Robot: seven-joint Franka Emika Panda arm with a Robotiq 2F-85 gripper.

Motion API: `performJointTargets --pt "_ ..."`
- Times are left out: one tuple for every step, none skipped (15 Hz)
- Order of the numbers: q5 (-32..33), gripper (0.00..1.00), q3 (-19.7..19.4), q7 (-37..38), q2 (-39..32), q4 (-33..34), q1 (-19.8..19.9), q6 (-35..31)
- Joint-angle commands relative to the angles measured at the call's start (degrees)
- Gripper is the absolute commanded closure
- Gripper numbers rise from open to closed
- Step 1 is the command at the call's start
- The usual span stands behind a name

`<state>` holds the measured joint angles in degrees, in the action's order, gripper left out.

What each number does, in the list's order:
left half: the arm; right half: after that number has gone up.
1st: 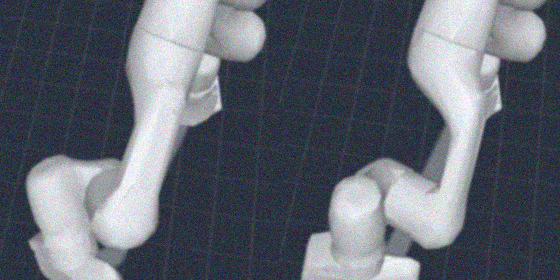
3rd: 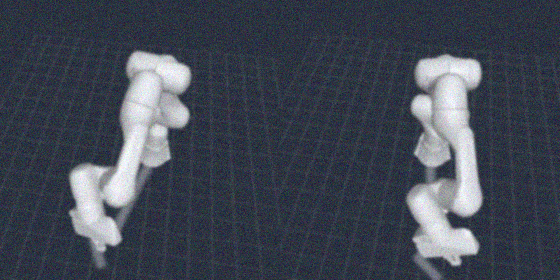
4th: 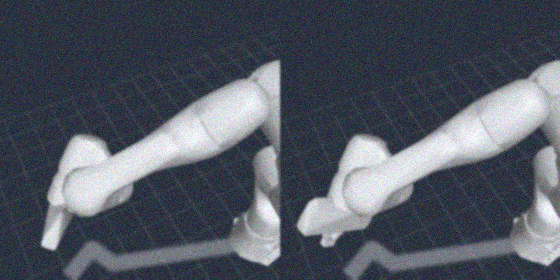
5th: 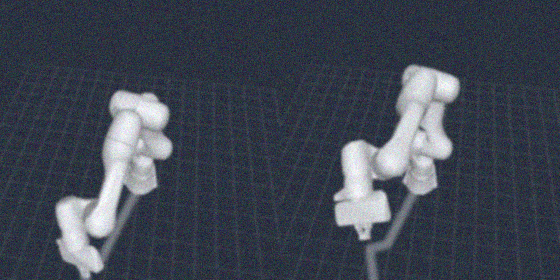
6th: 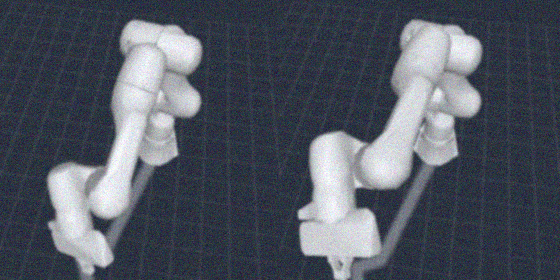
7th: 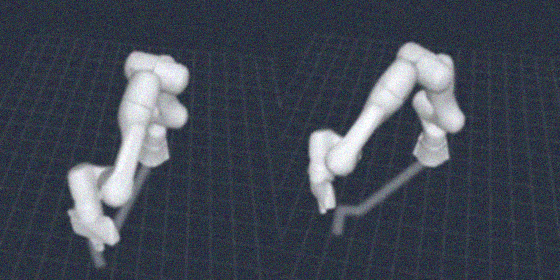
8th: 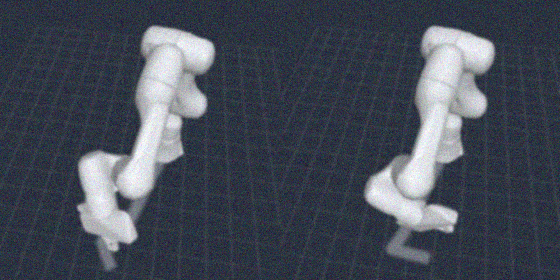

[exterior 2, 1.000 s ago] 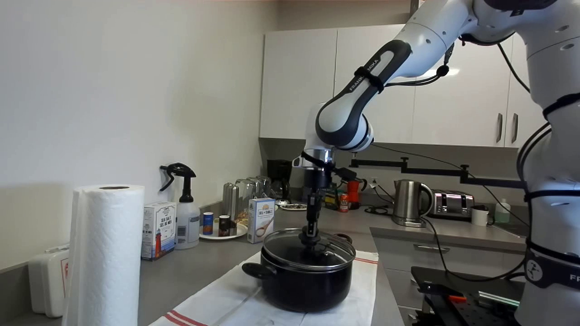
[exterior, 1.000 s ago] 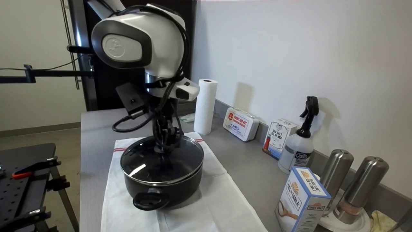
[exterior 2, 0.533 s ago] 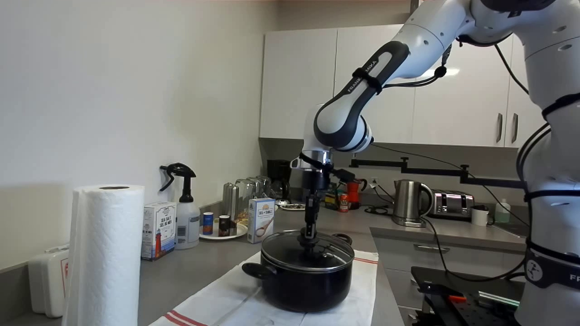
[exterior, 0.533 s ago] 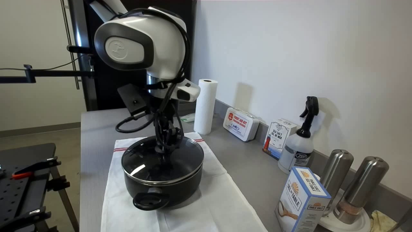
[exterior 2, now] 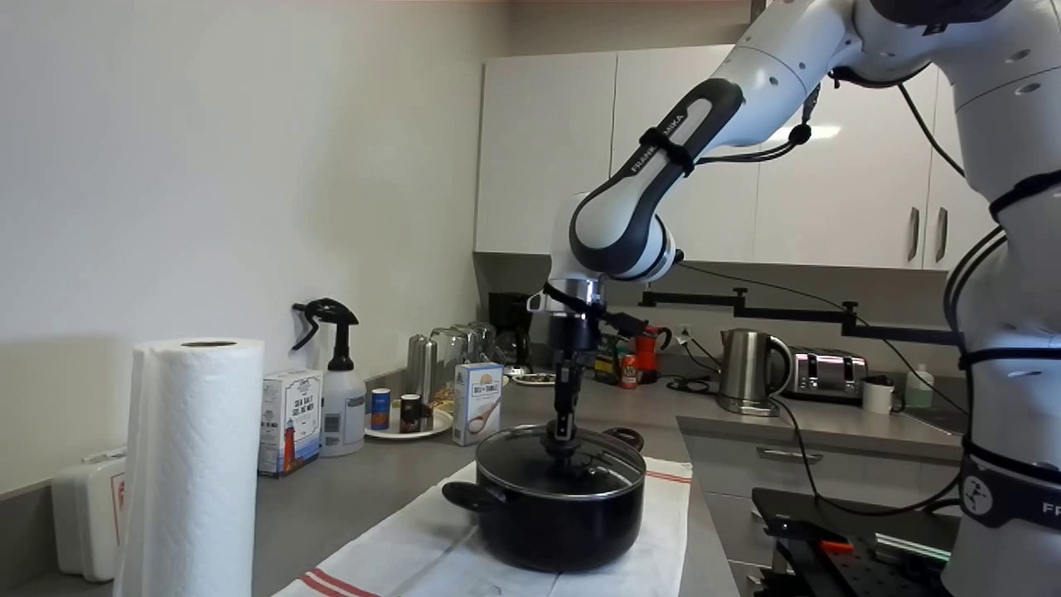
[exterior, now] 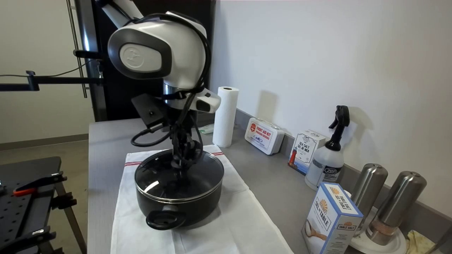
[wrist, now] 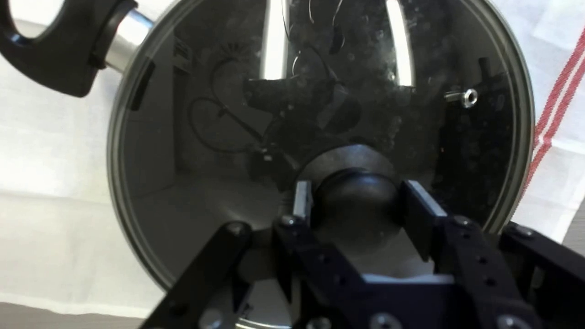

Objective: Put the glass lid on the black pot.

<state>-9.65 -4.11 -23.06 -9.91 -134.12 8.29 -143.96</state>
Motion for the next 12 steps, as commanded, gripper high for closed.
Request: performJointTargets --pt "0.7 0.75 0.5 1.3 -0.2 1.4 -0.1 1.0" --pt "0.7 0.75 0.5 1.3 -0.3 1.5 0.0 1.3" --pt "0.8 0.75 0.5 1.3 -0.3 1.6 0.0 1.4" --pt "0.7 0.47 0.5 1.3 -0.4 1.6 0.0 1.5" --pt "0.7 0.24 0.5 1.3 -0.4 1.7 0.0 1.5" --pt "0.6 0.22 0.5 1.3 -0.4 1.7 0.0 1.5" --pt "0.6 0.19 0.5 1.3 -0.3 1.6 0.0 1.4" --pt "0.6 0.14 0.6 1.2 0.0 1.6 0.0 1.3" --pt "0.5 0.06 0.7 1.2 0.3 1.4 -0.1 1.2" --pt "0.7 0.02 0.7 1.3 0.6 1.3 -0.1 1.0" --pt "0.7 0.00 0.8 1.2 1.2 1.0 -0.2 0.9" --pt "0.6 0.00 0.9 1.2 1.7 0.7 -0.3 1.0"
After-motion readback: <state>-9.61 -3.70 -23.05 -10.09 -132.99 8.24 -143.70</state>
